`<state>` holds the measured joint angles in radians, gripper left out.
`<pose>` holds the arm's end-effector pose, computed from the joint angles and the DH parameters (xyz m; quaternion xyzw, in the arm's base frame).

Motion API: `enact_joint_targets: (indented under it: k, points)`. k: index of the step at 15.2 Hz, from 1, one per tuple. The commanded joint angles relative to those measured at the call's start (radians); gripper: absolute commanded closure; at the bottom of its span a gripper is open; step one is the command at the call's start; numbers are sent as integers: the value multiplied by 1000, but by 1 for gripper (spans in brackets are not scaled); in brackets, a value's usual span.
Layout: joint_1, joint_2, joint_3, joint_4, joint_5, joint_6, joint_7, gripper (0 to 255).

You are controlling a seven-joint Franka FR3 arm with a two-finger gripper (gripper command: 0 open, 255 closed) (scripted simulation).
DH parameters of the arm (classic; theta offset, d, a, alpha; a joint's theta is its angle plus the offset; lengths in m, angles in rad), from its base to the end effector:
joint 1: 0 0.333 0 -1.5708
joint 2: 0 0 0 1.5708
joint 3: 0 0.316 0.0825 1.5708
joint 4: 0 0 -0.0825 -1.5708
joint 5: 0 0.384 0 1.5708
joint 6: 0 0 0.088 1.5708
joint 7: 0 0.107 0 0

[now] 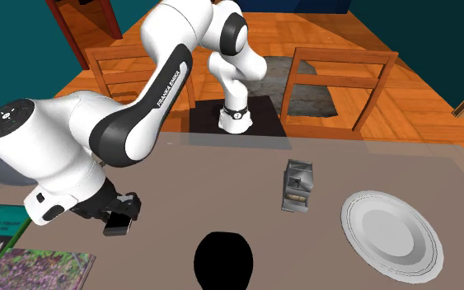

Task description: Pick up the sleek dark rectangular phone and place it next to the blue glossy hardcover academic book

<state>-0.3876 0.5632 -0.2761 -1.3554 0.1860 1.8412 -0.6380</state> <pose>0.5882 -0.3919 0.4000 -0.9992 0.0220 0.0131 0.0292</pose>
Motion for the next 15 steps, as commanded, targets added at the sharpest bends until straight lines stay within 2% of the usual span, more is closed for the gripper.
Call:
enact_joint_targets:
  k: [1, 10, 15]
  points:
    - [1, 4, 1, -20, 2, 24, -3, 255]
    - [2, 38, 8, -85, 14, 122, -13, 255]
    - [2, 39, 8, -84, 14, 122, -13, 255]
